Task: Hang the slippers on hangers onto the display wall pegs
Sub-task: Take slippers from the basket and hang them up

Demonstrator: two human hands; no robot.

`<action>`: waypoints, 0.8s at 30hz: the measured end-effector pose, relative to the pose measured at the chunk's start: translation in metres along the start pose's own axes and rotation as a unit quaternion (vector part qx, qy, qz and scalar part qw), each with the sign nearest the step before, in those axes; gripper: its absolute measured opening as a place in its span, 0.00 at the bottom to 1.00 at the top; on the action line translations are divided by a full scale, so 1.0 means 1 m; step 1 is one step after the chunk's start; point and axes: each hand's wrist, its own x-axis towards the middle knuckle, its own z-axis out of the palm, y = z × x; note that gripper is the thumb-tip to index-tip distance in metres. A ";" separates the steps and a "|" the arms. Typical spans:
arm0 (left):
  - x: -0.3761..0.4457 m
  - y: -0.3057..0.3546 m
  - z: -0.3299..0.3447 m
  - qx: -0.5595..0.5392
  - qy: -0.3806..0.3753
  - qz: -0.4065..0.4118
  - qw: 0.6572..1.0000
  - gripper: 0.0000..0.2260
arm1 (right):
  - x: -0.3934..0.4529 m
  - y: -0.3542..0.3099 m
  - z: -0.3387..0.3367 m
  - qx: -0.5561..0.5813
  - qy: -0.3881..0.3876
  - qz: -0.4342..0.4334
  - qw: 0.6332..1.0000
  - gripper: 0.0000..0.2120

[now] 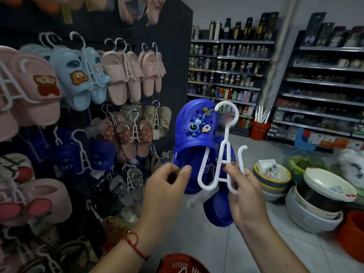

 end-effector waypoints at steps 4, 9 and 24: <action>0.019 0.000 -0.007 -0.001 0.010 -0.022 1.000 0.23 | 0.001 -0.003 -0.002 -0.022 -0.021 0.000 1.000 0.09; 0.037 0.002 -0.004 0.028 -0.042 0.006 0.999 0.33 | 0.000 0.001 0.001 -0.033 -0.042 0.006 0.999 0.01; 0.008 -0.016 -0.010 0.194 -0.050 -0.003 0.980 0.27 | 0.020 -0.005 0.000 -0.100 0.023 -0.064 0.993 0.03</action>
